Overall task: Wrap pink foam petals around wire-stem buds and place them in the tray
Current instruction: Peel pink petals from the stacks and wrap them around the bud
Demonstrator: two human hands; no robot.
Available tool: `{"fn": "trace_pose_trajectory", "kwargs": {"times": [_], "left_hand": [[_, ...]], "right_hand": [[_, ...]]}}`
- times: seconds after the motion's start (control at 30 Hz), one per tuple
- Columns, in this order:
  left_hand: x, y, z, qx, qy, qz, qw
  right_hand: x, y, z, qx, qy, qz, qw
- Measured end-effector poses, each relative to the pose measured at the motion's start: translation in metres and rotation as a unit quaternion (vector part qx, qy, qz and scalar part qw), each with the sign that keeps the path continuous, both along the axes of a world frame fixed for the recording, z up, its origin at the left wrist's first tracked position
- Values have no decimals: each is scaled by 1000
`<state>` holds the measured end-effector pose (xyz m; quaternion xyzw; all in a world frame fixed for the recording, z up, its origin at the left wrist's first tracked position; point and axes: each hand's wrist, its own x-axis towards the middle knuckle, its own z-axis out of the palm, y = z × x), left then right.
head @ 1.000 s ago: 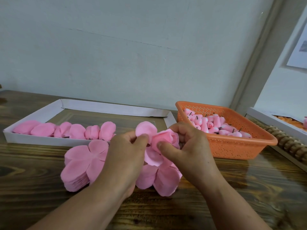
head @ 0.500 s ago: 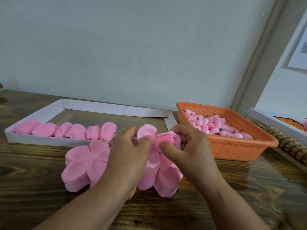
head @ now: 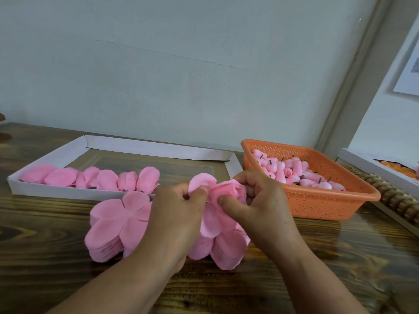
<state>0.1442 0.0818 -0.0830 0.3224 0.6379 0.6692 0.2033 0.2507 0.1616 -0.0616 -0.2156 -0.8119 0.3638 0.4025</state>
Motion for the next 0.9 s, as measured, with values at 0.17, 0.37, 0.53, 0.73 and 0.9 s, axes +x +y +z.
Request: {"fn": "trace_pose_trajectory", "kwargs": {"times": [0.17, 0.37, 0.53, 0.73, 0.9], "left_hand": [[-2, -1, 2, 11, -3, 28, 1000], [4, -4, 6, 4, -1, -5, 1000], [7, -4, 9, 11, 5, -5, 1000], [6, -5, 9, -11, -9, -27, 1000], [8, -5, 11, -10, 17, -69, 997]], "right_hand": [[2, 1, 1, 21, -17, 16, 999], [3, 1, 2, 51, -33, 8, 998], [4, 2, 1, 82, -53, 1, 995], [7, 3, 5, 123, -98, 16, 987], [5, 3, 5, 125, -103, -8, 987]]}}
